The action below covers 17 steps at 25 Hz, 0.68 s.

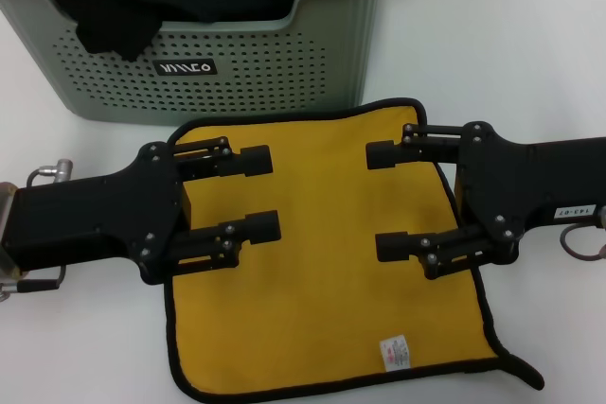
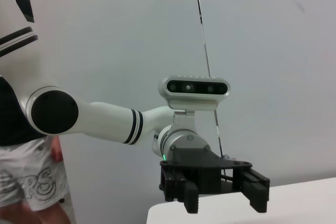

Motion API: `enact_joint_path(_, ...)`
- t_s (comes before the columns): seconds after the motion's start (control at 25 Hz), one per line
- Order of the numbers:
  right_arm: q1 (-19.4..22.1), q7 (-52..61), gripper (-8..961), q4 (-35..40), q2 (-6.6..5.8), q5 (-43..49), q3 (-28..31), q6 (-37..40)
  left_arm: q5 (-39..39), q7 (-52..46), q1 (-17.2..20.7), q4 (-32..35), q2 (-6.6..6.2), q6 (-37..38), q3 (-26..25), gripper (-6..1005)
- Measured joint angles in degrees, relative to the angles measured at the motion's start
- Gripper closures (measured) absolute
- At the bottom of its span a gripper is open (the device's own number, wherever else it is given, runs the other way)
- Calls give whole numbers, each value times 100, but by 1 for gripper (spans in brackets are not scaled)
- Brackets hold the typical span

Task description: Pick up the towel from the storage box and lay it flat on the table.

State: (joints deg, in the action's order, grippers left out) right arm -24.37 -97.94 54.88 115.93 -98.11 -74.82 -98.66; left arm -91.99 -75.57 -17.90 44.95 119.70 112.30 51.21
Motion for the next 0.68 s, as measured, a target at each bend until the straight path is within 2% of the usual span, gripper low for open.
enact_joint_path(0.68, -35, -104, 81, -218, -10, -43, 46, 5, 162, 222, 139, -4, 10, 17, -3, 363)
